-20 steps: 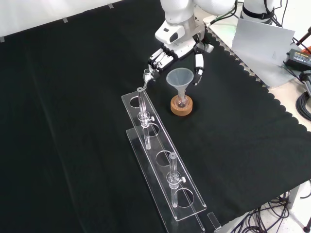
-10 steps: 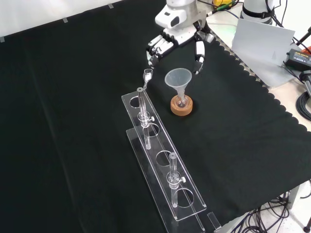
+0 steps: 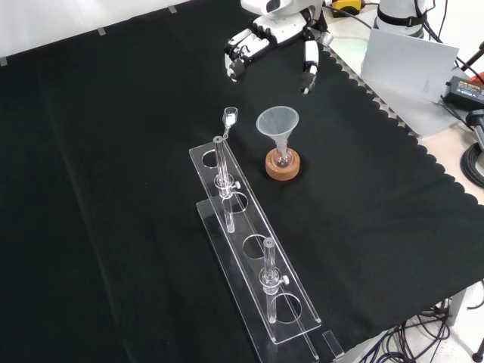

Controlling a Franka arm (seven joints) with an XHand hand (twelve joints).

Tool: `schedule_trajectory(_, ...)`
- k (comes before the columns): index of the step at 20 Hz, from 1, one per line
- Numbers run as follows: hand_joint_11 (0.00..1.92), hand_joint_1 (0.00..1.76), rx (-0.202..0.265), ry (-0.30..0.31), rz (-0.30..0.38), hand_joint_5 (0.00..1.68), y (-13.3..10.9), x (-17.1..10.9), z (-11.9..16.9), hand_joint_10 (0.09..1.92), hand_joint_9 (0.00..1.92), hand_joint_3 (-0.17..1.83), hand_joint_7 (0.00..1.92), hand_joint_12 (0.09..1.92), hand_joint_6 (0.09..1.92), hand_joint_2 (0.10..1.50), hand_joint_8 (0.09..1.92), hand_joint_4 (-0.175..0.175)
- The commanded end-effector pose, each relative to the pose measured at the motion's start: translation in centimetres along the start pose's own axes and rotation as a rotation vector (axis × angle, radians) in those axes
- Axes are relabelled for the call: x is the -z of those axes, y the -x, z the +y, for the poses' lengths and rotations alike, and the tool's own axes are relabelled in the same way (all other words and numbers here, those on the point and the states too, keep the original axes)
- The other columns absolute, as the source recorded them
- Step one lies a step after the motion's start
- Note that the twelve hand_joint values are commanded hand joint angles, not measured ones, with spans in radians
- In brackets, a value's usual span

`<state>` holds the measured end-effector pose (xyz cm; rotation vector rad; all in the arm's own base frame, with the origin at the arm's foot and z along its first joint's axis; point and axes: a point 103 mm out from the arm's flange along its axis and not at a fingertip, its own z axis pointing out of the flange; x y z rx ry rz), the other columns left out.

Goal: Place the funnel on the round-bottom flask.

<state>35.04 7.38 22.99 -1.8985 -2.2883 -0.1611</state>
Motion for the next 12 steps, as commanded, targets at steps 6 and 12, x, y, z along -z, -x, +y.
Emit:
schedule_trajectory(6,0.0,0.51,-0.078,-0.008,-0.027,0.18,4.5,1.3,-1.5,0.72,0.19,0.31,0.23,1.12,0.09,0.61,0.55,-0.031)
schedule_trajectory(12,0.0,0.52,-0.139,-0.024,-0.042,0.18,6.9,0.8,-1.4,0.72,0.19,0.31,0.23,1.11,0.09,0.61,0.55,-0.032)
